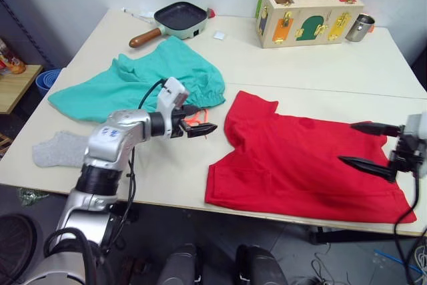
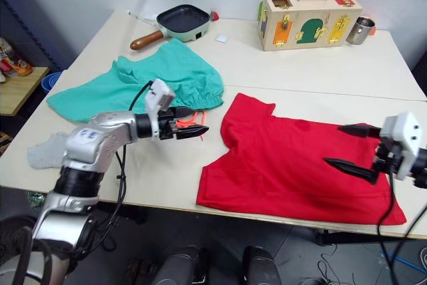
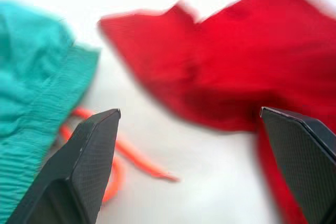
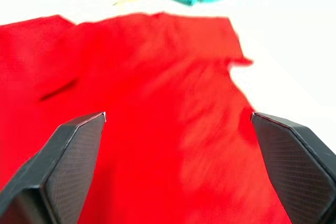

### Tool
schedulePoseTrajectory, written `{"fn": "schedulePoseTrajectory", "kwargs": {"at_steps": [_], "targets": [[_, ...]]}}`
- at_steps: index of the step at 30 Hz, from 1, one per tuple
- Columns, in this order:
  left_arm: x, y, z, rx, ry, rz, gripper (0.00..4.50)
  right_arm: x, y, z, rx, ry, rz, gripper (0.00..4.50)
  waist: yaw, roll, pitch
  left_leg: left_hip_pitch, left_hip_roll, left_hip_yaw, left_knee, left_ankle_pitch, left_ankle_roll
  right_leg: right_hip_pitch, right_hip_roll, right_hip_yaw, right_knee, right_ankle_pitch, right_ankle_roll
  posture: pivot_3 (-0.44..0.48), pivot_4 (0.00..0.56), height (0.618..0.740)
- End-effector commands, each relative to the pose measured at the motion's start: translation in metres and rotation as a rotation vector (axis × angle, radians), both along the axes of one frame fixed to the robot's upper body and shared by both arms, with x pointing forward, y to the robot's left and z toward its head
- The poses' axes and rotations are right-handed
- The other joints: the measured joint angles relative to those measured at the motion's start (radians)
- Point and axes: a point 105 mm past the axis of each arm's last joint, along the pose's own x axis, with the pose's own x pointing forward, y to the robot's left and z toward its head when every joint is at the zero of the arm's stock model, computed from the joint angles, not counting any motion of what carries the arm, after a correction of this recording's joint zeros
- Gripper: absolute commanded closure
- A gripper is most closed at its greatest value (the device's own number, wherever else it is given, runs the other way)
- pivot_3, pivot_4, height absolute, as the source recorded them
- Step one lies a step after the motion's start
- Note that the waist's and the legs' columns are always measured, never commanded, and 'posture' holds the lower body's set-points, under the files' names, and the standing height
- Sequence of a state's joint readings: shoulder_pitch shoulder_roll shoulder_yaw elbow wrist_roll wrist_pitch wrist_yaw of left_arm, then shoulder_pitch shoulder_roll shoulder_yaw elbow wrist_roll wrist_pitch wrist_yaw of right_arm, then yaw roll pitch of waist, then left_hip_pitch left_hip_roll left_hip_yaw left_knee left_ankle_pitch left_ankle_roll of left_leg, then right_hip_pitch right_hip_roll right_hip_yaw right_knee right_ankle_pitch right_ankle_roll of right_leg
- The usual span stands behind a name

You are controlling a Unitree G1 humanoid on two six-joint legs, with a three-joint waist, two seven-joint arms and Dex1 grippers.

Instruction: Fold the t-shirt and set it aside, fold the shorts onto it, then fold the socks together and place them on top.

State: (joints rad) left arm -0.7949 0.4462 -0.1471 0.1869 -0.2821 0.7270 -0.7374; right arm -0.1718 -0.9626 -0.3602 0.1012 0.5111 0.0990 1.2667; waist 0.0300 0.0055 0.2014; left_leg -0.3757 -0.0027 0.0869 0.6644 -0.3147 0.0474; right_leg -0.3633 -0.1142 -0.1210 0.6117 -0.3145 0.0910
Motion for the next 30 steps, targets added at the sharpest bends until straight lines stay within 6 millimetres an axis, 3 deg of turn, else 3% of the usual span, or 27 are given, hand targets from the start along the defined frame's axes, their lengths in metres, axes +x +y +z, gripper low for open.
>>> {"fn": "schedulePoseTrajectory", "kwargs": {"at_steps": [1,6,16,19,25,30], "targets": [[0.019,-0.012,-0.006,0.093,-0.070,0.044,0.02,0.008,0.012,0.011,0.002,-0.084,-0.008,0.00,0.001,-0.001,0.000,-0.001,0.000,0.000,0.000,0.000,0.000,0.000,0.000,0.000,0.000,0.000,0.000,0.000,0.150,0.740],[0.028,-0.039,-0.016,0.129,-0.078,0.002,0.02,0.008,0.021,0.006,0.023,-0.062,-0.010,0.00,0.004,-0.001,0.001,-0.013,-0.001,0.001,0.003,0.003,0.003,-0.012,0.000,0.000,0.002,0.002,0.003,0.000,0.150,0.740],[0.031,-0.068,-0.025,0.111,-0.033,-0.054,0.02,0.001,0.019,-0.005,0.034,-0.043,-0.032,0.00,0.004,-0.003,0.001,-0.012,-0.002,0.002,0.005,0.006,0.003,-0.012,-0.001,0.002,0.007,0.002,0.004,0.000,0.150,0.740],[0.032,-0.074,-0.037,0.141,-0.009,-0.057,0.60,0.000,0.020,-0.007,0.037,-0.041,-0.033,0.00,0.005,-0.003,0.001,-0.012,-0.002,0.002,0.005,0.006,0.003,-0.012,-0.001,0.002,0.007,0.002,0.004,0.000,0.150,0.740],[0.032,-0.076,-0.047,0.212,-0.022,-0.068,2.42,0.000,0.021,-0.008,0.039,-0.043,-0.036,0.00,0.005,-0.003,0.001,-0.011,-0.002,0.002,0.005,0.006,0.003,-0.012,-0.001,0.002,0.008,0.002,0.004,0.000,0.150,0.740],[0.043,-0.046,-0.029,0.223,-0.094,-0.004,3.99,0.000,0.022,-0.010,0.042,-0.044,-0.048,0.00,-0.001,-0.003,0.001,-0.011,-0.002,0.002,0.006,0.006,0.003,-0.012,-0.001,0.002,0.008,0.002,0.004,0.000,0.150,0.740]]}}
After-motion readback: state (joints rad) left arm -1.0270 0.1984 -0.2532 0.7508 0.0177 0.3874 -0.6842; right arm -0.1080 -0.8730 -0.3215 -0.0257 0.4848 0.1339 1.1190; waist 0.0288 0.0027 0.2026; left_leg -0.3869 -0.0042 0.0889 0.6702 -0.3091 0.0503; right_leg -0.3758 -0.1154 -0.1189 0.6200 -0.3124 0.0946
